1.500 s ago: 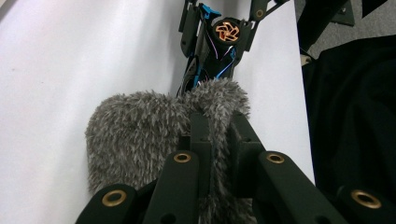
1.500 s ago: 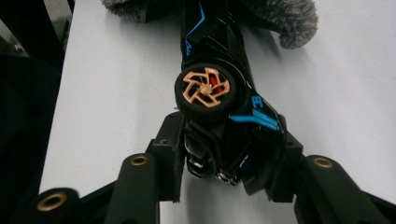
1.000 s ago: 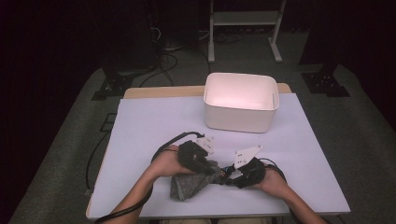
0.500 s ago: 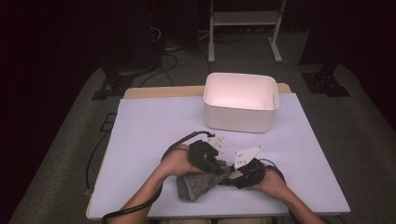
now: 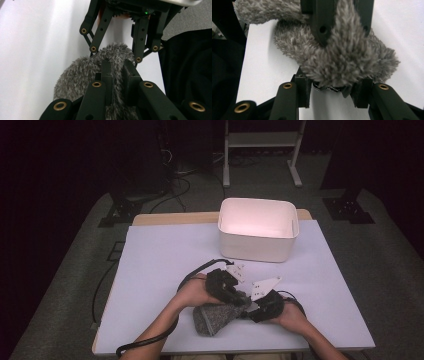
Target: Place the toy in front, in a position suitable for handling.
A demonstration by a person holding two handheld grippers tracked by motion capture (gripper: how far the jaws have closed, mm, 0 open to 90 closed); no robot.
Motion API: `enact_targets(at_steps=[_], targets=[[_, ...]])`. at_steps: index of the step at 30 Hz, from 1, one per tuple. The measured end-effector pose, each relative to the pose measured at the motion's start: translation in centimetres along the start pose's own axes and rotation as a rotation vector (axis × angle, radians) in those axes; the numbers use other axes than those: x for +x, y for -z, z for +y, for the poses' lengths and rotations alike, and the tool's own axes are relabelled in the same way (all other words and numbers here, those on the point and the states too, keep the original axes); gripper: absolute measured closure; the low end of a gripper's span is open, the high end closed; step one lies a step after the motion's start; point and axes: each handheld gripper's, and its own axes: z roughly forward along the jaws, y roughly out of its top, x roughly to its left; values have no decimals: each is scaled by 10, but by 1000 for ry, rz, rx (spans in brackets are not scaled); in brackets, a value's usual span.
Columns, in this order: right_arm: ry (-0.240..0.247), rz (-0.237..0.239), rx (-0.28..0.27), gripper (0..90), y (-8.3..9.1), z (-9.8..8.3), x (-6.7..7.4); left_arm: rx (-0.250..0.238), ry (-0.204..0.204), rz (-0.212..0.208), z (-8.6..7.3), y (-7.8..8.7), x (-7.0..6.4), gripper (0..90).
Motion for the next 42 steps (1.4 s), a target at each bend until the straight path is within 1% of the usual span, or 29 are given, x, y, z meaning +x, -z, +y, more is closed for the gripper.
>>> enact_targets(at_steps=[2, 5, 6, 8, 10, 13, 15, 17, 19, 23, 27, 28, 30, 32, 35, 38, 40, 42], targets=[[9, 3, 2, 570, 0, 0, 0, -5, 0, -2, -4, 2, 0, 817], [14, -1, 12, 571, 0, 1, 1, -13, 20, -1, -12, 9, -1, 817], [13, 0, 14, 571, 1, 1, 0, -13, 22, 5, -15, 11, 0, 816], [17, 1, 16, 572, 1, 1, 0, -13, 50, 16, -24, 17, 2, 816], [25, 2, 20, 572, 1, 2, 0, -16, 64, 26, -33, 24, 3, 816], [20, 8, 23, 573, 1, 2, 0, -24, 88, 41, -45, 33, 3, 815], [27, 11, 30, 573, 1, 3, -1, -30, 96, 49, -51, 38, 2, 814], [21, 16, 32, 574, 2, 3, -2, -32, 103, 54, -57, 44, 0, 811], [18, 25, 37, 574, 3, 3, -3, -23, 105, 68, -60, 47, -2, 810], [17, 31, 46, 574, 5, 2, -6, -21, 114, 78, -67, 53, -3, 809], [17, 37, 65, 574, 9, 1, -8, -35, 136, 76, -74, 56, -3, 808], [27, 37, 71, 574, 11, 1, -9, -36, 135, 78, -74, 56, -3, 808], [20, 39, 78, 574, 13, 0, -9, -37, 134, 75, -75, 57, -3, 808], [23, 38, 90, 574, 15, -1, -10, -40, 137, 84, -77, 57, -2, 804], [12, 37, 99, 574, 21, -4, -11, -45, 142, 88, -81, 58, -3, 804], [2, 38, 95, 574, 25, -8, -13, -54, 154, 78, -85, 56, -3, 804], [3, 38, 96, 573, 27, -10, -13, -58, 154, 71, -85, 51, -3, 804], [-9, 40, 99, 570, 27, -10, -13, -58, 148, 60, -84, 46, -2, 804]])
